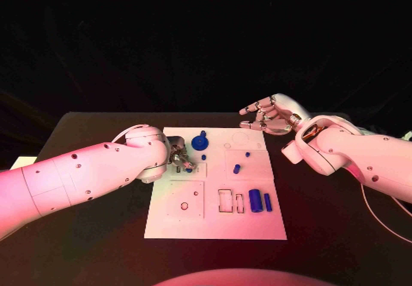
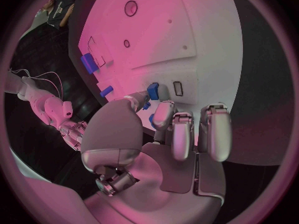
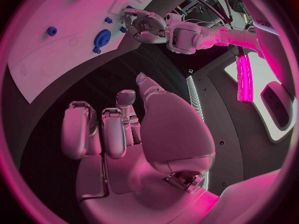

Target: Assemble the parts on the task board

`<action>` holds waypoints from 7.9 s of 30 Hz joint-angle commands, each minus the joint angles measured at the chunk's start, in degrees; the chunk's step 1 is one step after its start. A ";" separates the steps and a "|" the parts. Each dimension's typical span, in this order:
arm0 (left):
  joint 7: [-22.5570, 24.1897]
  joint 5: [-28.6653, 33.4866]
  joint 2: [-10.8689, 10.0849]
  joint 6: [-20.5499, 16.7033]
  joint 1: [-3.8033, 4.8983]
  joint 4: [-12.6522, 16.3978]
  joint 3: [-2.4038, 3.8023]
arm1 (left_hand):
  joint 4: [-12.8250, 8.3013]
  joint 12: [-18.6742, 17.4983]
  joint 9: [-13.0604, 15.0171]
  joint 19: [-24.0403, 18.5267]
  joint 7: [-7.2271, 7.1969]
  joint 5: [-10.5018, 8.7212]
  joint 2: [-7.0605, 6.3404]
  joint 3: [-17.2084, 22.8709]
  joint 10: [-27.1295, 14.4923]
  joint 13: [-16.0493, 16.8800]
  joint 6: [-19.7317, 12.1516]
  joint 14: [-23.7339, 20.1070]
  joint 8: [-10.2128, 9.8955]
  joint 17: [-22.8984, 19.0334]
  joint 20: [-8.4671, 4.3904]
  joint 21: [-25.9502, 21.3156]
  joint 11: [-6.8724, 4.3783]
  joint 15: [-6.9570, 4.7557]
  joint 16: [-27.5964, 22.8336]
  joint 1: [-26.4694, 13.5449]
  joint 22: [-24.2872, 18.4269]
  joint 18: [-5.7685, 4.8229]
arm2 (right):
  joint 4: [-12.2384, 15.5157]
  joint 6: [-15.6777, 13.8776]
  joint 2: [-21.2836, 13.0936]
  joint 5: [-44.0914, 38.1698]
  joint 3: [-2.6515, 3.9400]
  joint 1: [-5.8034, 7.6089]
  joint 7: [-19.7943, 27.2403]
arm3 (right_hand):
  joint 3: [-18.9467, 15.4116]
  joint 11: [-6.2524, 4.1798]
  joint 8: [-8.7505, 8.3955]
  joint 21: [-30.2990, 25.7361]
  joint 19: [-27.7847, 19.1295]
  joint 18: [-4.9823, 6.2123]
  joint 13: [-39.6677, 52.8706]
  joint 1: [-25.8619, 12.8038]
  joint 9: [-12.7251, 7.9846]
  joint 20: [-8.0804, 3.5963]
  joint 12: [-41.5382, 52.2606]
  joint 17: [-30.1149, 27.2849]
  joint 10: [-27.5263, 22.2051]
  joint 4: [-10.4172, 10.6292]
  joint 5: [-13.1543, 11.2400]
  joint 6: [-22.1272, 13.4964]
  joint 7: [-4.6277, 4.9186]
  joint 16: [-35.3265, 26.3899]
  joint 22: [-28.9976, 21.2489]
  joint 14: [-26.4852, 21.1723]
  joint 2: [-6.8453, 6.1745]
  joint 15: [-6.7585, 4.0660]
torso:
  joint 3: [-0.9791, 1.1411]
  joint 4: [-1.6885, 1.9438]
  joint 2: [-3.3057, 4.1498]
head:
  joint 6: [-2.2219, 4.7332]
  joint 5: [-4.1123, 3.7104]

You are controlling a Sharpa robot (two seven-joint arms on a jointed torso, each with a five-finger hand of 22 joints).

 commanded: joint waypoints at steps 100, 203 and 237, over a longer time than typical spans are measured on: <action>3.72 9.17 9.05 14.06 5.99 -25.08 1.04 | 3.95 -3.99 -3.24 1.66 1.64 -4.59 8.11 -28.42 -2.99 -5.46 0.01 5.91 -5.67 15.07 0.82 -2.40 1.40 0.84 0.18 5.58 4.85 0.16 | -1.61 1.70 1.56 -0.06 -0.20 -0.43 0.01 | -1.11 -0.02 0.12 -1.10 -0.90 0.78 -2.27 -0.07 0.04 -0.13 -3.16 2.50 -1.71 0.35 0.46 0.43 0.06 -1.12 -1.23 3.00 0.69 0.33 | -0.15 0.04 0.18 | 0.44 0.94; 4.20 -0.47 -4.10 5.88 0.20 0.23 0.49 | -6.26 -2.05 2.83 1.98 0.88 -5.49 2.76 7.35 -0.71 -3.37 -1.57 5.91 -2.75 15.07 0.18 -2.30 0.62 0.36 0.18 9.07 5.90 0.02 | -1.79 3.12 1.13 -0.04 -0.43 -1.10 0.04 | -1.18 -0.02 0.12 -1.17 -0.94 0.79 -2.41 0.00 0.04 -0.14 -3.29 2.37 -1.74 0.35 0.41 0.45 0.06 -1.25 -1.32 2.98 0.76 0.32 | 0.19 0.93 -0.59 | -2.22 0.83; 1.82 2.95 -2.19 7.33 0.20 -1.42 0.47 | -3.14 -1.80 2.92 2.09 0.28 -4.58 0.32 6.41 -0.36 -3.10 0.32 5.91 -2.98 15.07 -0.01 -2.21 0.20 -0.03 0.18 1.83 6.23 -0.03 | -1.71 4.07 1.08 -0.04 -0.43 -1.14 -0.27 | -1.40 -0.02 0.12 -1.25 -0.96 0.80 -2.71 0.09 0.04 -0.15 -3.59 2.32 -1.84 0.36 0.38 0.47 0.06 -1.34 -1.39 2.98 0.80 0.32 | 0.19 0.92 -0.55 | -2.63 0.79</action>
